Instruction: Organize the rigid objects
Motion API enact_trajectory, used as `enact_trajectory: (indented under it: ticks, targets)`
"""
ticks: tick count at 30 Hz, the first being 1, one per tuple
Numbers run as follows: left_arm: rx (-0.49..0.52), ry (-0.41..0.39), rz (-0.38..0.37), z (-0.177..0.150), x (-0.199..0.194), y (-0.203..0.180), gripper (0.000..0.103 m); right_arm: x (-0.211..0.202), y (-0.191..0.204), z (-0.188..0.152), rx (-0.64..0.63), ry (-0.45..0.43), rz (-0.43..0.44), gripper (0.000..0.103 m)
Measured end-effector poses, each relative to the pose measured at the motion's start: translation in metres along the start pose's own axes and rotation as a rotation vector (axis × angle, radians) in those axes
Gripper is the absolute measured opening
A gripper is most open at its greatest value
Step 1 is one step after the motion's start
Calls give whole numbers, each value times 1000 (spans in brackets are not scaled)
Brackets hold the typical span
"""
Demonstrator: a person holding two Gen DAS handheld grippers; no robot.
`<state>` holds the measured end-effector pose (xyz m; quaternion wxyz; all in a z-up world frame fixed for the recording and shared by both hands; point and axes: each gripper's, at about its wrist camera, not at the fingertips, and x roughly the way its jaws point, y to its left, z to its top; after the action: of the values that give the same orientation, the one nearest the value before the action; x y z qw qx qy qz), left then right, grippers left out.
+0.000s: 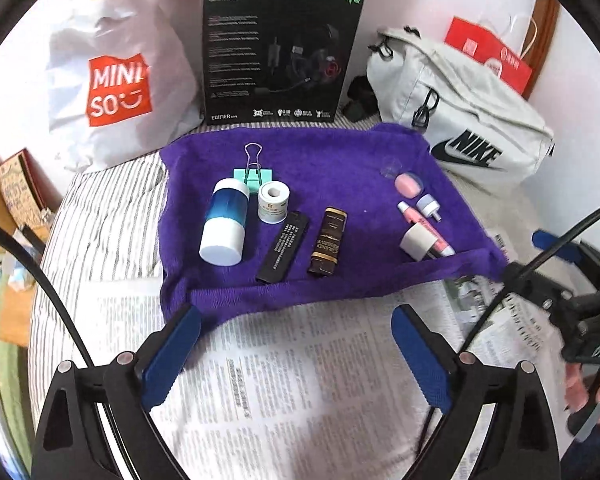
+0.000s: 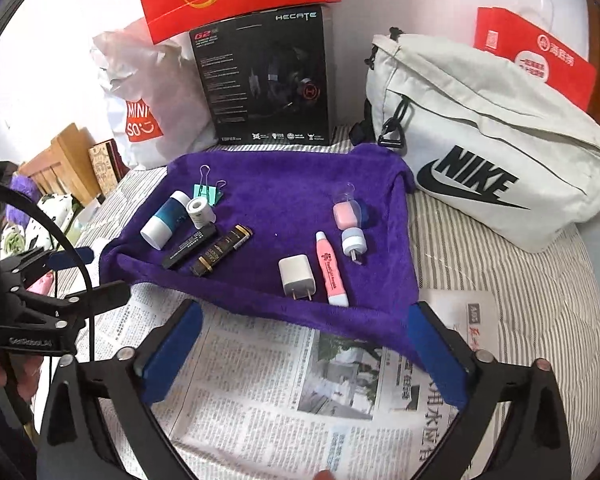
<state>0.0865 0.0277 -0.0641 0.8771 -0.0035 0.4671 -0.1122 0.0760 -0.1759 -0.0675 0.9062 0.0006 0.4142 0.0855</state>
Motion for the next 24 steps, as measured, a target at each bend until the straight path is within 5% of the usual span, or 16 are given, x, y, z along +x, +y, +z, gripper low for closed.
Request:
enact_trajectory:
  ticks: [13,24]
  targets:
    - [-36,-98,38,-20,-53,-18,97,-26,0,-28,85,61,-87,103]
    - [-52,-102,70,-31,-61,-23,98,-41,-10,-39,108,61,-106,103]
